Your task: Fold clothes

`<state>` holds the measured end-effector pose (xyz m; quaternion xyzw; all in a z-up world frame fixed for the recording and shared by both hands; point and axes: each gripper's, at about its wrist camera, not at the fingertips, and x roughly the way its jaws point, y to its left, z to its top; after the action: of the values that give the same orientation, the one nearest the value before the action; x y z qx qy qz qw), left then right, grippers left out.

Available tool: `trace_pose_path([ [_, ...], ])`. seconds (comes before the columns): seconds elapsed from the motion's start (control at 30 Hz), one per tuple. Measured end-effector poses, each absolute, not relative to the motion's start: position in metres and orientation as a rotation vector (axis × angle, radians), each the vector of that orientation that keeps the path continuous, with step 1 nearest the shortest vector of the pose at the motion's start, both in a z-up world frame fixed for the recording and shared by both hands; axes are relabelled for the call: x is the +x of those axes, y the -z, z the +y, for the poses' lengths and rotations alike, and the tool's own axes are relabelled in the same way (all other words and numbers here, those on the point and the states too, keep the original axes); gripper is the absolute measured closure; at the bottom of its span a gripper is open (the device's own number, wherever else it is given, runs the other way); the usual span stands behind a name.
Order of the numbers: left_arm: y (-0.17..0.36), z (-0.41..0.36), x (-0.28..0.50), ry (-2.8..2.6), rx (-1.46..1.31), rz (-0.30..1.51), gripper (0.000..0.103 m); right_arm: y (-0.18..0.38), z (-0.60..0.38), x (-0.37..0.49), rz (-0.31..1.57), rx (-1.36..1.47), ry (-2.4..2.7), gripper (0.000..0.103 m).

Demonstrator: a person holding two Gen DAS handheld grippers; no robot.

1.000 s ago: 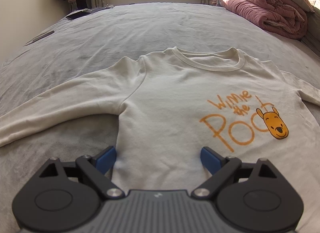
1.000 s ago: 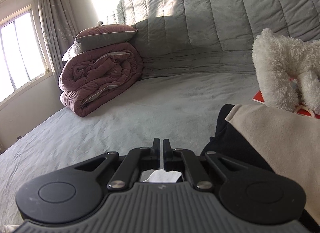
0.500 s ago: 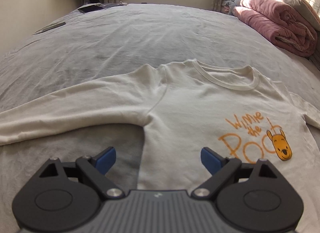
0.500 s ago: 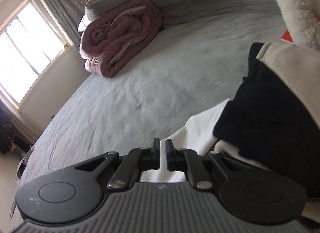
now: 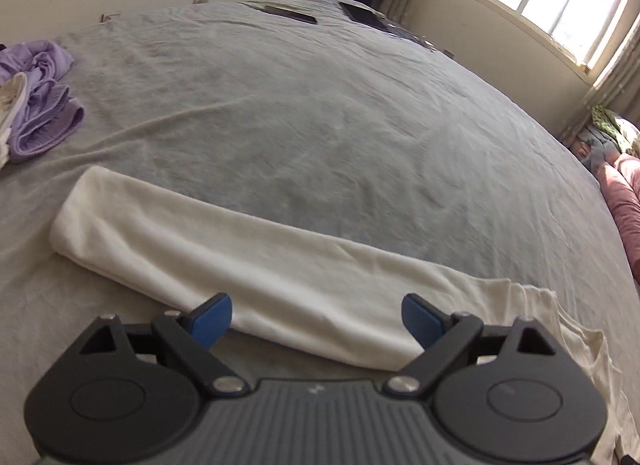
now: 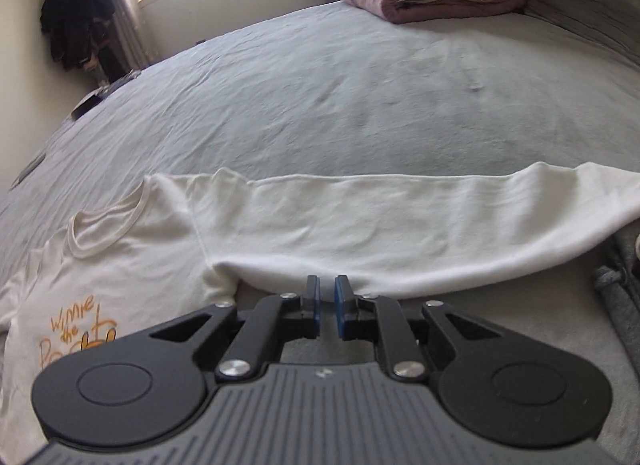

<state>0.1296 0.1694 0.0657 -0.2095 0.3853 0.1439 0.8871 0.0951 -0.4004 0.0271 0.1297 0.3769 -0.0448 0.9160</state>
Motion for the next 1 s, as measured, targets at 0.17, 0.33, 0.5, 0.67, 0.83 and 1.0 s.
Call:
trace_pose_path([
  [0.17, -0.037, 0.200, 0.134, -0.409, -0.422, 0.876, 0.010, -0.029, -0.371, 0.093, 0.769, 0.147, 0.016, 0.088],
  [0.33, -0.029, 0.210, 0.132, -0.483, -0.391, 0.877, 0.014, -0.029, -0.366, 0.093, 0.760, 0.105, 0.027, 0.088],
  [0.5, -0.027, 0.225, 0.122, -0.592, -0.360, 0.874, 0.014, -0.029, -0.363, 0.092, 0.753, 0.081, 0.040, 0.088],
  [0.67, -0.032, 0.238, 0.114, -0.639, -0.451, 0.871, 0.014, -0.033, -0.367, 0.086, 0.744, 0.097, 0.047, 0.088],
  [0.83, -0.048, 0.260, 0.099, -0.714, -0.618, 0.816, 0.021, -0.036, -0.382, 0.087, 0.744, 0.119, 0.112, 0.088],
  [1.0, -0.049, 0.267, 0.094, -0.726, -0.693, 0.796, 0.021, -0.038, -0.417, 0.085, 0.735, 0.270, 0.205, 0.051],
])
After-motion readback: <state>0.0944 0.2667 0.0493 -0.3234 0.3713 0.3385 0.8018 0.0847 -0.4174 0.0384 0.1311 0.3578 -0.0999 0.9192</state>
